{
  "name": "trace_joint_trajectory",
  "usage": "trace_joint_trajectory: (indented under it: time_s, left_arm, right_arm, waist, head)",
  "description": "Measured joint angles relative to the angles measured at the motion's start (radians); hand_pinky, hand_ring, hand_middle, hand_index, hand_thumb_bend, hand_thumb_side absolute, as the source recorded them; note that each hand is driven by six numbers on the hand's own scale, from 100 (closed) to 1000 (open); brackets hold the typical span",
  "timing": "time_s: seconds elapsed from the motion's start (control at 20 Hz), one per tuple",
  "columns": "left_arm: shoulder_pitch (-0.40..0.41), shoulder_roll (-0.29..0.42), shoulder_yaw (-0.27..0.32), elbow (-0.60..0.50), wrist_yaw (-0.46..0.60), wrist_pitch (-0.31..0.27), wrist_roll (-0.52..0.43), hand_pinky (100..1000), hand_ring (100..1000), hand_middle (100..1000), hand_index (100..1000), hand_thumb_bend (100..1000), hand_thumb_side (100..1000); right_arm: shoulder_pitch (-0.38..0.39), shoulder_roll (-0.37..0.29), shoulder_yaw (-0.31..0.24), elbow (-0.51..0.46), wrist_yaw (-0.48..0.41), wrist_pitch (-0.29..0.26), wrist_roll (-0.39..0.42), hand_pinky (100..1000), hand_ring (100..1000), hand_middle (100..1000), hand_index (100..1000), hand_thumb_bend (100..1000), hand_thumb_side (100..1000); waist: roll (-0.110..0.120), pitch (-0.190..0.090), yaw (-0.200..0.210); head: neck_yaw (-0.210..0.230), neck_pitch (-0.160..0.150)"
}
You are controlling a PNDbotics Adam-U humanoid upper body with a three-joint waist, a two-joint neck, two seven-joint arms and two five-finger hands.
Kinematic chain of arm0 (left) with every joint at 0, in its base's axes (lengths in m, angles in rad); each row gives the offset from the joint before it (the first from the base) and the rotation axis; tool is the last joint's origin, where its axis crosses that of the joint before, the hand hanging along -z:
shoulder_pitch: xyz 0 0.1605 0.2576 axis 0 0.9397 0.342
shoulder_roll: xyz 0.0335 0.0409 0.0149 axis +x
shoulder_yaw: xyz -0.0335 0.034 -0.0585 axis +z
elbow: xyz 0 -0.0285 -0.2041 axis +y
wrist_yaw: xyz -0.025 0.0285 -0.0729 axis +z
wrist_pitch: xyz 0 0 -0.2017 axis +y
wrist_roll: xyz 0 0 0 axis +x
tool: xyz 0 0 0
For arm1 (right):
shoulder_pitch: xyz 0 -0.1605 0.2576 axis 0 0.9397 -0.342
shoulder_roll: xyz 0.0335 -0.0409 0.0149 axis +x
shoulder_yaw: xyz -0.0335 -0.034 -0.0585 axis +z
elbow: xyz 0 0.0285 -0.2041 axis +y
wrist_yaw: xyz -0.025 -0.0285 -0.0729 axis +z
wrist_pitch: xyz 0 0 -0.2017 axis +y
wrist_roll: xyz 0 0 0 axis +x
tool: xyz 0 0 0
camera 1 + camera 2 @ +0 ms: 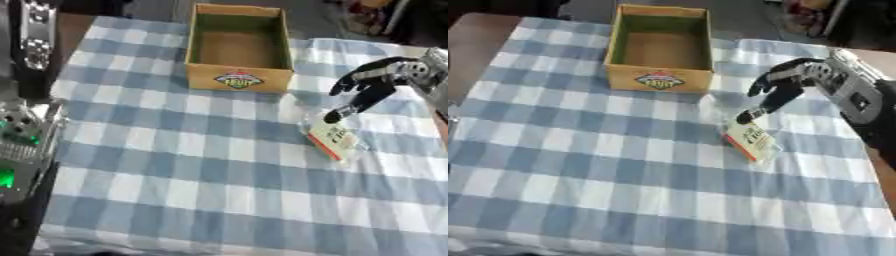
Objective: Pick up objects on the table and place them in the box.
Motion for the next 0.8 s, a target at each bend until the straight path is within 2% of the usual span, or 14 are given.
trace_joint_trajectory:
  time_s: [0.8]
  left_arm:
    - [0.005,0.000,0.000,0.000,0.000,0.000,0.000,736,679,798,916,331,871]
  right_arm:
    - [0.000,0.088,-0.032,0.122,0.132,-0.039,0.004,1000,1000,896,911,716,691]
  waist:
    - [-0.005,-0.016,-0.003]
  head:
    - [0.001,0.000]
